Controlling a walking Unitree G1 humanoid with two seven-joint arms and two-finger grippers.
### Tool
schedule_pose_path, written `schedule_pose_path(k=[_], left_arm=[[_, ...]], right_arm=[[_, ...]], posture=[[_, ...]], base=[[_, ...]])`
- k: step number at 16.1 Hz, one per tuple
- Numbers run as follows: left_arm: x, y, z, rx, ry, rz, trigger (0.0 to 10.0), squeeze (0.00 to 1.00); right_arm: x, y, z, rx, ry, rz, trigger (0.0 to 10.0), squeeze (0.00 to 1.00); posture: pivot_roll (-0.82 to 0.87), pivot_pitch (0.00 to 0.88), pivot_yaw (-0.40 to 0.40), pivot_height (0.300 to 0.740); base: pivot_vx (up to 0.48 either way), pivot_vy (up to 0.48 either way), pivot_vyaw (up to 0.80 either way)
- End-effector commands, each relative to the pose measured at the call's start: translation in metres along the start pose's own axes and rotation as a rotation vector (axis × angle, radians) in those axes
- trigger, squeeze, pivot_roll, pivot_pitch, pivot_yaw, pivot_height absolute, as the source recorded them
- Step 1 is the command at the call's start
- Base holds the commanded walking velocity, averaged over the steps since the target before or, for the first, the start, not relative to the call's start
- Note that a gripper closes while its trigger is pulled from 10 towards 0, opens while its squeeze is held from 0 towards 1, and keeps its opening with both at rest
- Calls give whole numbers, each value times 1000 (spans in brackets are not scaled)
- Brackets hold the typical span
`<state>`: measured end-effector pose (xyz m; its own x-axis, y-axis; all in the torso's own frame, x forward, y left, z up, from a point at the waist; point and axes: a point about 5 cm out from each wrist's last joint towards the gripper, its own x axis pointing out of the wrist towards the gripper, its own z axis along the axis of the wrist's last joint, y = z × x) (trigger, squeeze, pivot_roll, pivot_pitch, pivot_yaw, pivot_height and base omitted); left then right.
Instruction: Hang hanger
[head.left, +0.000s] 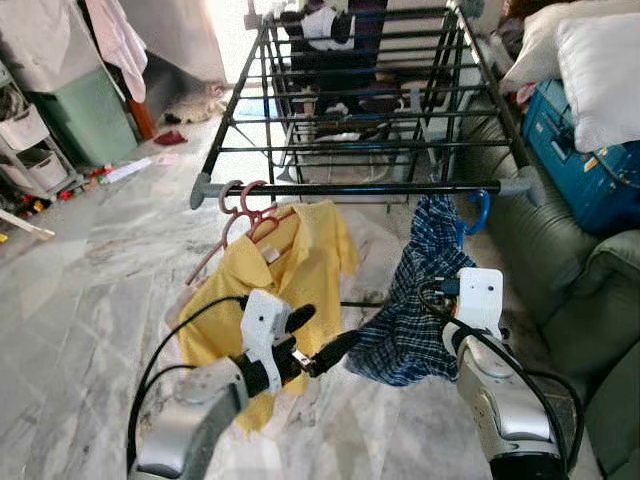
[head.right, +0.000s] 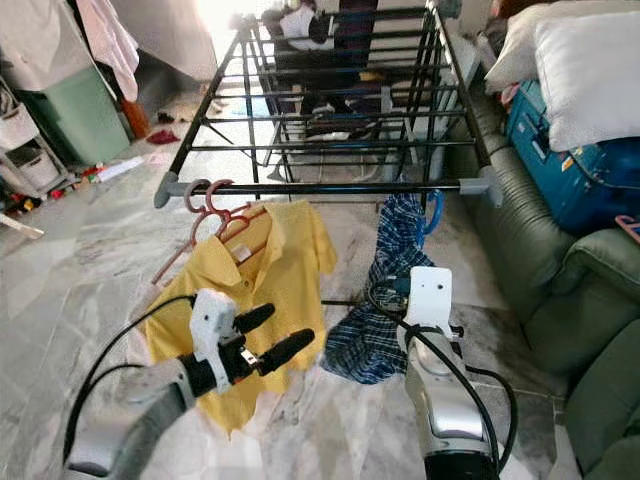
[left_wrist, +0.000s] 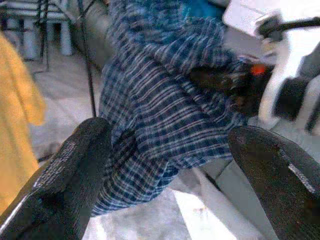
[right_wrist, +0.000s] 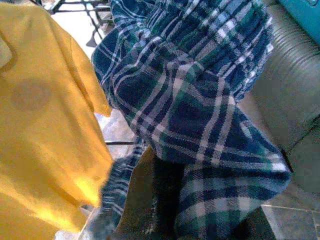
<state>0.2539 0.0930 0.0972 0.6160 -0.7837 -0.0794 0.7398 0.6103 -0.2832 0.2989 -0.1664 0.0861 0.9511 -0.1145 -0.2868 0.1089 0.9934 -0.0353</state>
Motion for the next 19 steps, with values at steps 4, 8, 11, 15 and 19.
schedule_pose_path(k=[4, 8, 11, 15, 19], left_arm=[[-1, 5, 10, 35, -26, 27, 10000, 0], [1, -3, 10, 4, -23, -15, 10000, 0], [2, -9, 10, 3, -31, -50, 10000, 0], [2, -8, 9, 5, -21, -45, 10000, 0], [3, -12, 8, -2, -17, -64, 10000, 0]], right_arm=[[2, 6, 3, -23, 0, 45, 10000, 0], [16, -4, 14, -42, -13, 29, 10000, 0], [27, -10, 29, -59, -43, 28, 10000, 0], [40, -10, 32, -69, -4, 74, 10000, 0], [44, -4, 24, -80, 38, 104, 10000, 0]], posture=[[-139, 58, 65, 740], [-136, 59, 63, 740], [-134, 59, 59, 740], [-131, 58, 59, 740], [-128, 60, 58, 740]], base=[[0, 0, 0], [0, 0, 0], [0, 0, 0], [0, 0, 0], [0, 0, 0]])
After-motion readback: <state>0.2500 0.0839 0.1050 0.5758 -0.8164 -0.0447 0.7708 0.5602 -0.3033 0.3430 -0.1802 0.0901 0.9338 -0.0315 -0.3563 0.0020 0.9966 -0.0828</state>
